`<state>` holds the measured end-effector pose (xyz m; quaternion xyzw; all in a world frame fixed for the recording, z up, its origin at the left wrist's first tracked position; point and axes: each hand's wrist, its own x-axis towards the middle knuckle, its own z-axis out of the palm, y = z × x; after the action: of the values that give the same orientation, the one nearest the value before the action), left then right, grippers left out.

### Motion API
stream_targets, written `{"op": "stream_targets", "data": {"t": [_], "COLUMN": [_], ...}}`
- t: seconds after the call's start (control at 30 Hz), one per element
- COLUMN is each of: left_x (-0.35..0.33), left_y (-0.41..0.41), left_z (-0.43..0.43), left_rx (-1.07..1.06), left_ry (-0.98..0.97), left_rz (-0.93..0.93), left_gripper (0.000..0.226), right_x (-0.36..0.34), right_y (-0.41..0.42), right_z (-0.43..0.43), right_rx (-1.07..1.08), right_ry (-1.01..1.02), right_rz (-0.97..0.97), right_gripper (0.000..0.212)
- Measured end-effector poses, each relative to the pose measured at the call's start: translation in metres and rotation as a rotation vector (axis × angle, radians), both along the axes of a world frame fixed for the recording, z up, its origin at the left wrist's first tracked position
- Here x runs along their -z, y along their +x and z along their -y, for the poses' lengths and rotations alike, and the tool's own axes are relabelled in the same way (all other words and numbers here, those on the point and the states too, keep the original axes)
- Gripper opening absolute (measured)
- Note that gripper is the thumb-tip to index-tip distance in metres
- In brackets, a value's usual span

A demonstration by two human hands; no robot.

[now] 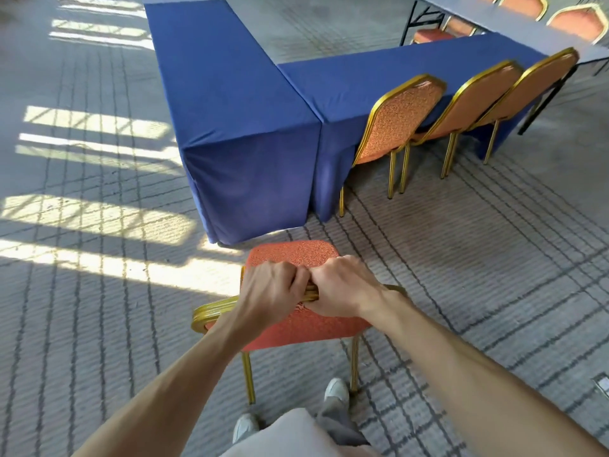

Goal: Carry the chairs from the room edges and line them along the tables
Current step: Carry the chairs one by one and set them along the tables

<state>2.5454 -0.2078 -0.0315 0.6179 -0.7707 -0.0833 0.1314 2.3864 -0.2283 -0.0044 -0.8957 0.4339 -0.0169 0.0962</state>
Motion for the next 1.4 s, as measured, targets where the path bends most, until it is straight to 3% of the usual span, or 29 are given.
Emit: {"op": "stream_targets", "data": {"t": [0.17, 0.3, 0.53, 0.73, 0.93, 1.13, 1.4], "left_x": [0.014, 0.011, -0.005, -0.010, -0.004, -0.016, -0.028], "left_y": [-0.064, -0.090, -0.084, -0.066, -0.030, 0.013, 0.063], "left_z": [0.041, 0.070, 0.113, 0.145, 0.226, 0.330, 0.394], "left_rx": [-0.158, -0.224, -0.448, -0.332, -0.327, -0.301, -0.309], "left_ry": [0.047, 0.025, 0.016, -0.030, -0.117, -0.157, -0.172], "left_rz": [-0.092, -0.117, -0.107, -0.150, -0.081, -0.078, -0.125], "left_gripper": [0.055, 0.058, 0.060, 0.056, 0.063, 0.056, 0.057], "right_x": [0.010, 0.013, 0.034, 0.027, 0.015, 0.002, -0.017], "right_y": [-0.059, -0.087, -0.075, -0.063, -0.031, 0.012, 0.058], "right_z": [0.058, 0.090, 0.137, 0.188, 0.263, 0.365, 0.443], "right_rx": [-0.019, 0.013, 0.026, -0.018, -0.023, -0.028, -0.186], "right_ry": [0.123, 0.144, -0.076, -0.084, 0.035, 0.080, 0.002], "right_rz": [-0.057, 0.046, 0.243, 0.283, 0.301, 0.297, 0.359], "right_gripper": [0.025, 0.025, 0.021, 0.027, 0.019, 0.025, 0.030]}}
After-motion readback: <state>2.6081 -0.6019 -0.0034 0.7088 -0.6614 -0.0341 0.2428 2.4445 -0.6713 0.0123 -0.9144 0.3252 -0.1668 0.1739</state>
